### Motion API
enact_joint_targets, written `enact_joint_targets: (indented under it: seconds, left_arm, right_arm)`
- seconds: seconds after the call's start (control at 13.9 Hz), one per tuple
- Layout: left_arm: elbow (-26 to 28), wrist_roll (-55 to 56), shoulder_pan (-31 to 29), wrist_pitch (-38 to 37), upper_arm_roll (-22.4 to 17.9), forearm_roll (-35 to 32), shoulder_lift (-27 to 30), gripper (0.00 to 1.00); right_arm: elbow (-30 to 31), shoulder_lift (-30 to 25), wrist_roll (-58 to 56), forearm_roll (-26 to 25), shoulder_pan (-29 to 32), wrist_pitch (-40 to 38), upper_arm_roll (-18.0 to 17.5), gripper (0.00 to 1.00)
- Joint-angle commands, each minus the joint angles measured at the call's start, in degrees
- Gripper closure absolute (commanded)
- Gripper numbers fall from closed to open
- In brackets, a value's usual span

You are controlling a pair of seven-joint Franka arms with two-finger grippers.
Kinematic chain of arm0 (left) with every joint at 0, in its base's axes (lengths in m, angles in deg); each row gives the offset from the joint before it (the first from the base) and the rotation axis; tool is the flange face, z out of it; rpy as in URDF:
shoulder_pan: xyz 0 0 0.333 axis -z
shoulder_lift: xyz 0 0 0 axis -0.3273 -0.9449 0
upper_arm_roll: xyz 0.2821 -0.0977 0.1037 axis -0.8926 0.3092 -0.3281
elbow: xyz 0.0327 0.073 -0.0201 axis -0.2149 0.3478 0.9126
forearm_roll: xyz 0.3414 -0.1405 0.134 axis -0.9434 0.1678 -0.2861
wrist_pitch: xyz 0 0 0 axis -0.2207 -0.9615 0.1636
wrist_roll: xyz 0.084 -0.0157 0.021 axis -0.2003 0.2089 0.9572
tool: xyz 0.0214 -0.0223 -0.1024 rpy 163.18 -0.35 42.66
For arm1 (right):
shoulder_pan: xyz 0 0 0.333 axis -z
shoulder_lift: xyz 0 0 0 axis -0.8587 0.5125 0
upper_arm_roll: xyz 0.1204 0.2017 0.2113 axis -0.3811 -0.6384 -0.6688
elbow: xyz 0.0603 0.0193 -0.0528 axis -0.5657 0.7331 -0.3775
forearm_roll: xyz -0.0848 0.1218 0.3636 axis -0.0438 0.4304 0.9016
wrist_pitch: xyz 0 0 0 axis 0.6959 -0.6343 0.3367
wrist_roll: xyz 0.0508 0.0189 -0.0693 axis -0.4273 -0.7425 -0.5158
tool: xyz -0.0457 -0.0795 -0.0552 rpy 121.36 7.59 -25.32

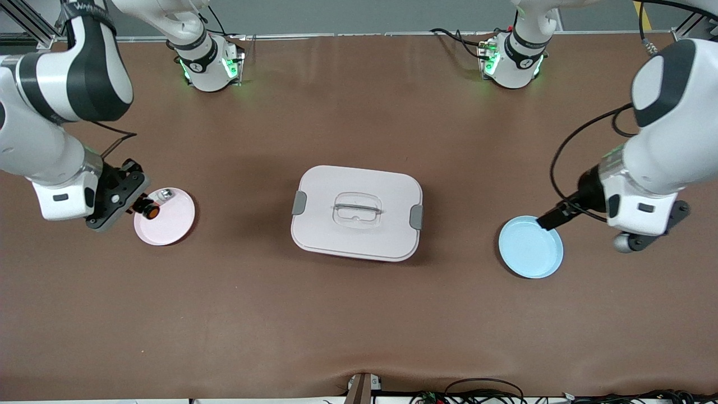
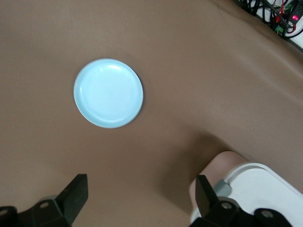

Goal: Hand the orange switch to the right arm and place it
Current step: 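Carry the switch with the right gripper over the white plate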

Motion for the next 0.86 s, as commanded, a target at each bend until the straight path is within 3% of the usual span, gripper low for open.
enact_joint_targets:
  seconds: [0.0, 0.22, 0.5, 0.79]
  left_arm:
    - [0.8, -9.0, -2.7, -0.9, 0.2, -2.6, 2.0, 0.00]
    - [0.9, -15.9, -5.5, -5.5, 0.2, -3.8, 4.2, 0.00]
    - [2.0, -23.6, -7.7, -9.6, 0.2, -3.9, 7.6, 0.00]
    - [8.8, -29.6, -6.6, -8.5, -2.0, -3.3, 14.5, 0.00]
  right_arm:
    - [5.8, -0.1, -6.2, -1.6, 3.7, 7.2, -1.2, 1.00]
    - [11.2, 1.3, -10.8, -1.6, 6.7, 14.8, -1.2, 1.00]
    - [12.8, 5.3, -19.9, -1.6, 10.1, 20.6, -1.3, 1.00]
    - [17.0, 7.4, -25.3, -1.6, 11.8, 28.5, -1.2, 1.00]
